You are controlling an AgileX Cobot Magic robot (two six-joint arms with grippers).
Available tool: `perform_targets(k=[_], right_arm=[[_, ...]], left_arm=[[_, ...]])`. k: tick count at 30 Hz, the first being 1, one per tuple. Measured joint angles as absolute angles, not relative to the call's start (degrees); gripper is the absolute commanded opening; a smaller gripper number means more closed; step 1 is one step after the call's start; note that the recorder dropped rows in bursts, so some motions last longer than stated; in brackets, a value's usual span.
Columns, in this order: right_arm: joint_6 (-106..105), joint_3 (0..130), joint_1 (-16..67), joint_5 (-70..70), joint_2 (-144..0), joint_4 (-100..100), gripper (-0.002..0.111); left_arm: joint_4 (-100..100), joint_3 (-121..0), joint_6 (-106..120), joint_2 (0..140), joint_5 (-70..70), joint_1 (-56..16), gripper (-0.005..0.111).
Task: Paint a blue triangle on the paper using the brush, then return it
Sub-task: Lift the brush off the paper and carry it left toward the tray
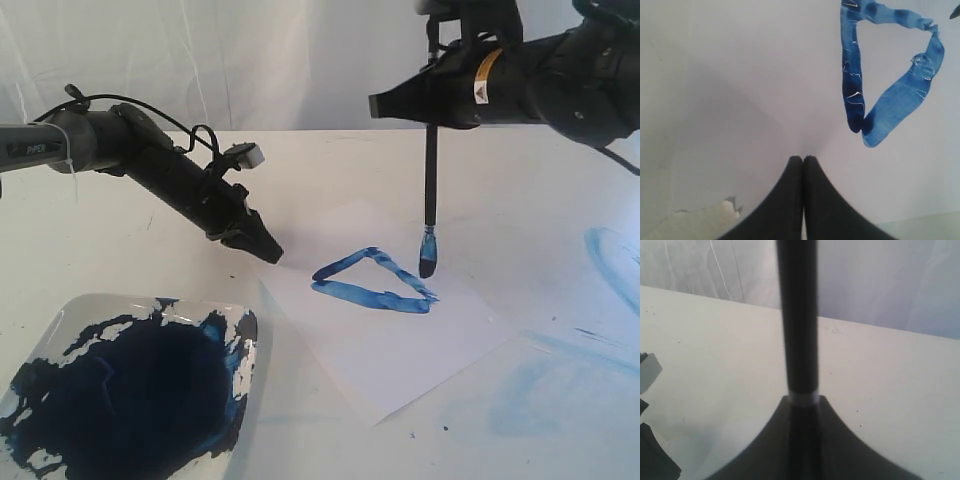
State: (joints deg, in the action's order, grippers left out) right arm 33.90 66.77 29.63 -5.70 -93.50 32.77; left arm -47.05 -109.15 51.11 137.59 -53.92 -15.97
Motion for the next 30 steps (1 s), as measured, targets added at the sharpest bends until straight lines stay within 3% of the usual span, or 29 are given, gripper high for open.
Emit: perform_targets(k=[11,22,30], right_arm=[[33.79,66.77,29.63,-10.21,-85.46,33.01,0.0],[33.79,63.61,29.63,-10.55,-74.64,30.22,0.0],[33.9,58.07,29.77,-0.38,-74.16,19.33,0.0]], left_arm=[[-48.12,-113.5,50.02,131.12,-58.5,-13.19,0.0],[-48.12,-112.07,47.73,115.36,-64.49,1.5,0.0],[-48.21,-95.74,49.73,98.1,-61.81,14.01,0.0]])
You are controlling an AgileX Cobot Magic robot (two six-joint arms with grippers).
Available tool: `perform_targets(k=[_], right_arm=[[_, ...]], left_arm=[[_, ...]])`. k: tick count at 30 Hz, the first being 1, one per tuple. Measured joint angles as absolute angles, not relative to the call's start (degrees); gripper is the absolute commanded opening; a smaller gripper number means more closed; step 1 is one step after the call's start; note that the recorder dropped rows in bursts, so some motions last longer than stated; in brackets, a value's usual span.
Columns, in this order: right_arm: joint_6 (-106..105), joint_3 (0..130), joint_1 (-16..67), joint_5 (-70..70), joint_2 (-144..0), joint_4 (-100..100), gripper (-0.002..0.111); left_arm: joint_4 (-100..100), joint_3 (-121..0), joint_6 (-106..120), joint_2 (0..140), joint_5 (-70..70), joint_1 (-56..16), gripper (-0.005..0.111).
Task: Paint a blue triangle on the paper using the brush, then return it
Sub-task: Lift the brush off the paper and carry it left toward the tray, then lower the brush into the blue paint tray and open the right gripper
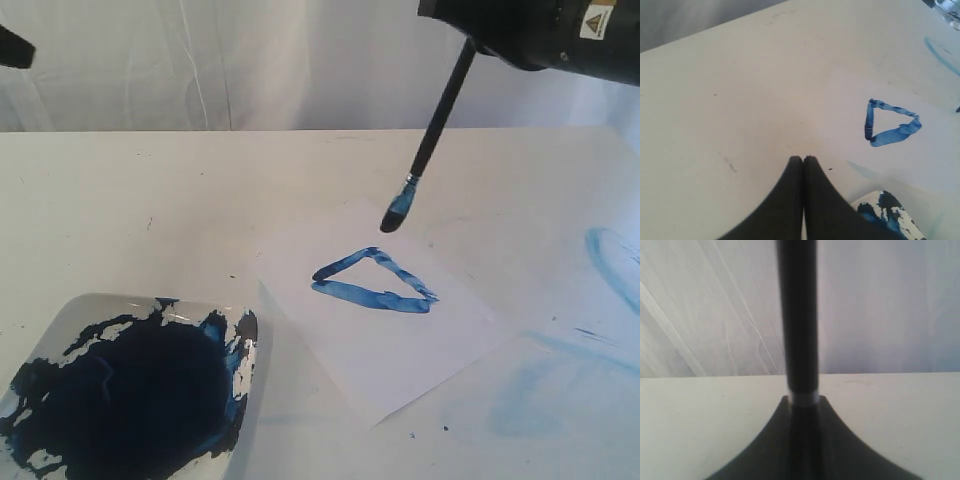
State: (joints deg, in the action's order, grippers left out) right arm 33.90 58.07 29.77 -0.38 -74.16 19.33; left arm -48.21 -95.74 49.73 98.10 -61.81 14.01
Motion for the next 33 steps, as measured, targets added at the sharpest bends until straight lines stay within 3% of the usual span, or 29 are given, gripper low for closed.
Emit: perform_targets(k=[6,14,24,33], right_arm=[[38.65,59.11,31.21,4.45,-76.3,17.87,0.0],[45.83,63.26,32.26,6.2,-82.07,19.6,0.0],[97.19,71.92,31.31,26.68,-93.75,65.35,0.0],[109.58,76.48,30.35,35.4,-105.39,71.12,0.0]], left_arm=[[-50.57,-78.85,53.27,83.93,-52.22,20.75,0.0],[-53.72,-60.24,56.44,70.67,-41.45,21.34,0.0],[-54.87,-49.45,56.67,62.95,-40.25,21.34,0.0],[-55.31,-42.94,56.2,55.27,-41.18,21.34,0.0]])
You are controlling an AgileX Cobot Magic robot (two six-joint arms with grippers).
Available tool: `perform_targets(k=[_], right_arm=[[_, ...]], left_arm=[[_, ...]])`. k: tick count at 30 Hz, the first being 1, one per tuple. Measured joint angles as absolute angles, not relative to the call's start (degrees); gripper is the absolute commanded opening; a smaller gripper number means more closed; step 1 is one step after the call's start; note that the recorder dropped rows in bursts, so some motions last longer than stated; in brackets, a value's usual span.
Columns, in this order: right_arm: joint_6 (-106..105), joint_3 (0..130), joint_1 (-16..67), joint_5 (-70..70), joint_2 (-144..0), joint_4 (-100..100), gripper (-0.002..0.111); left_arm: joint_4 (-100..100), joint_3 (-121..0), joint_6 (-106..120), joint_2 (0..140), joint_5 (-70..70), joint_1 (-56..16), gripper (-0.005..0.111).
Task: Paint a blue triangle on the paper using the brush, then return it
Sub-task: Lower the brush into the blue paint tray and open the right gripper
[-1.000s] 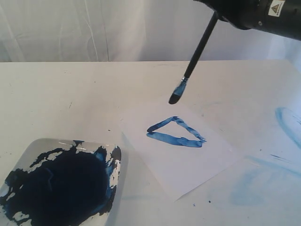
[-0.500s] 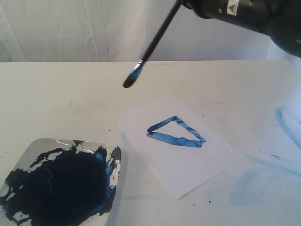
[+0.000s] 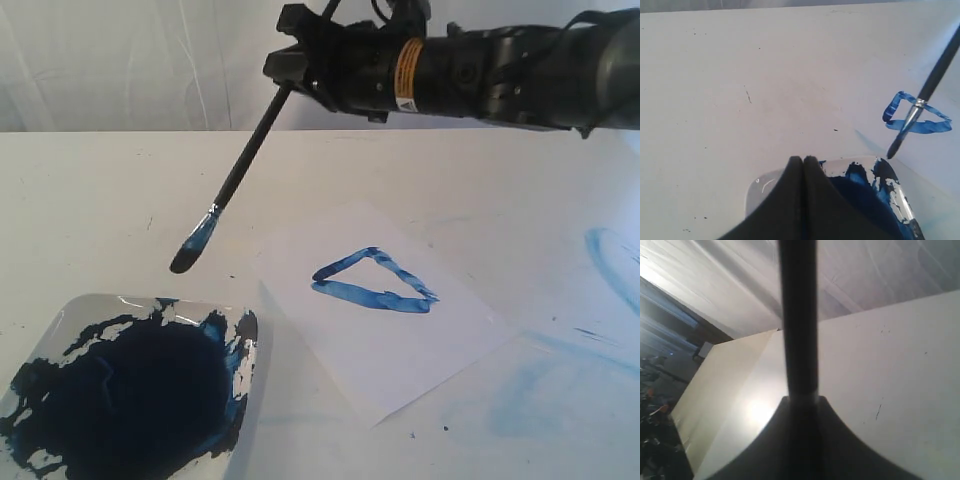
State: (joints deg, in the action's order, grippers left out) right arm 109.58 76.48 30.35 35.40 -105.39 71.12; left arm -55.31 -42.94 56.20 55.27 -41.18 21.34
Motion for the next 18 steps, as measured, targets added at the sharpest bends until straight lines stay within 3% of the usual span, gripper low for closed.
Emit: perform_targets(k=[18], right_arm=[[119.54,84.93,31.35,48.23,-127.59,70.75,0.0]], left_arm=[[-55.82,-30.05,56.26,48.35,-44.13,21.34,0.0]])
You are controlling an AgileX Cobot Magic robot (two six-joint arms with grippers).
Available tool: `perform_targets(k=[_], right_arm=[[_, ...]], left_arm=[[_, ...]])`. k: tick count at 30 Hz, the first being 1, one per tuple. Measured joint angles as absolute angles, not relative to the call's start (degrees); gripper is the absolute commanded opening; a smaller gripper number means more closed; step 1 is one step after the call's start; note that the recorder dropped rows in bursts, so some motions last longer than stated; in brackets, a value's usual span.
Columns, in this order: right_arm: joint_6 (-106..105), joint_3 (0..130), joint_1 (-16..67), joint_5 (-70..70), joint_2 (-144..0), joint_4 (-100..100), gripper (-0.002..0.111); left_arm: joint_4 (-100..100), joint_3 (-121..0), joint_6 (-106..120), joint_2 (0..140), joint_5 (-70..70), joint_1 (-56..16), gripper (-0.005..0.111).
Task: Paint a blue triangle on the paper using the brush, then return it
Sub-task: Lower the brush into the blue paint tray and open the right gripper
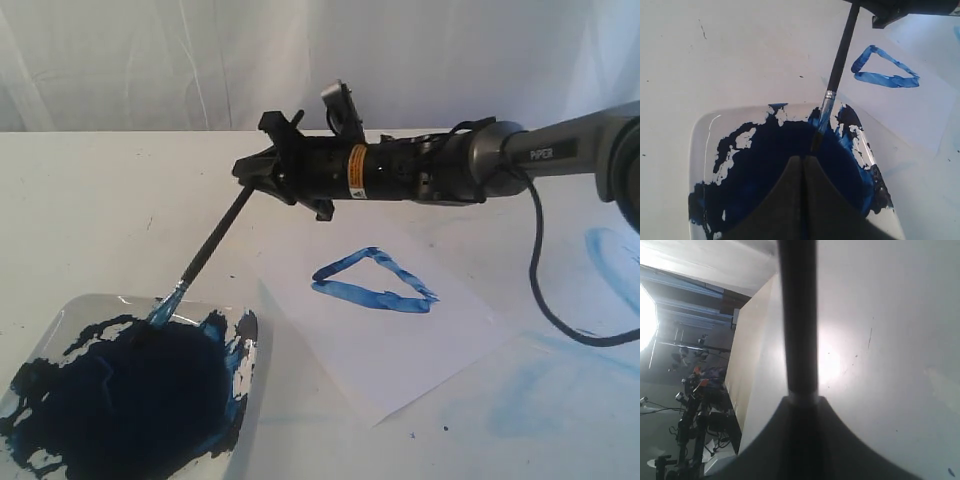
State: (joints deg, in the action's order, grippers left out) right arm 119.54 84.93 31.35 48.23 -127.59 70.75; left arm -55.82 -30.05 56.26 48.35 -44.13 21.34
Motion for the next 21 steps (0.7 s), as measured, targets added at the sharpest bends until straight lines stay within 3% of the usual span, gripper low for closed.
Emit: perform_targets(k=[21], right_arm=[[119.99,85.32,39.48,45.16,-134.53,69.2,0.0]], left_arm=[[-56.07,-30.05,56.62,48.35,-44.13,21.34,0.0]])
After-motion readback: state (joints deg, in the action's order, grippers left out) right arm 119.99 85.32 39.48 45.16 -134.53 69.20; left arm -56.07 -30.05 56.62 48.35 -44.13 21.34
